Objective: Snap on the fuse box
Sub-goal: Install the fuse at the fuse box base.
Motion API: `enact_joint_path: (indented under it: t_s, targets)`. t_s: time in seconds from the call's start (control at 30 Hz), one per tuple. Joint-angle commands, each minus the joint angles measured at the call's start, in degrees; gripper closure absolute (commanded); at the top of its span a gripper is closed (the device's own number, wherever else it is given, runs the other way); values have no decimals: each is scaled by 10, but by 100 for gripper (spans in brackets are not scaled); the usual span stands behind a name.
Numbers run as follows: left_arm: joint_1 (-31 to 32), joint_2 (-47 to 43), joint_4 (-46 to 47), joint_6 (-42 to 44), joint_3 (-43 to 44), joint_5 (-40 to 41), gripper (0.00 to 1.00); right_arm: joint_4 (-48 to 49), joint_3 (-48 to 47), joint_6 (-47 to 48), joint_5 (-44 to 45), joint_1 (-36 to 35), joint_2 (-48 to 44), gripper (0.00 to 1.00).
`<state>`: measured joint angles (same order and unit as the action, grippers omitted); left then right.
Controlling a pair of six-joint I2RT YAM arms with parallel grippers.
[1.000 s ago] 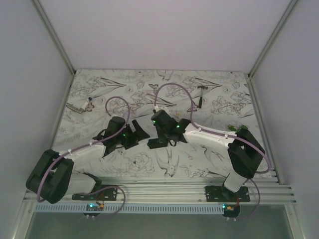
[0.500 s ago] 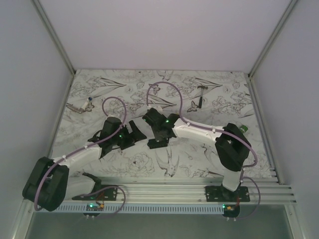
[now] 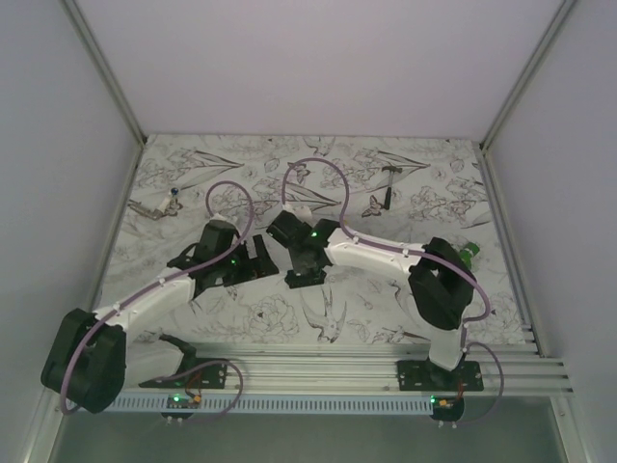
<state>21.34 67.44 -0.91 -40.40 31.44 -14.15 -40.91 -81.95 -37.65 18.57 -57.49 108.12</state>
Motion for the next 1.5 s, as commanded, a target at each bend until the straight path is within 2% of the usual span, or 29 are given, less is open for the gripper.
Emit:
enact_joint_path:
  t_s: [0.0,0.13,0.47,1.47]
  targets:
    - [34,-6,-71,76,28,68,0,-34,-28,-48,26,-8,13,100]
    - [48,-23,-93,90,34,95,0,-50,-31,-56,33,-9,20,100]
    - [37,-75,-95,82,10,122,0,-54,-37,-62,61,-9,29,100]
    - [30,-87,-97,70,1,132,0,-39,-46,-55,62,-8,64,100]
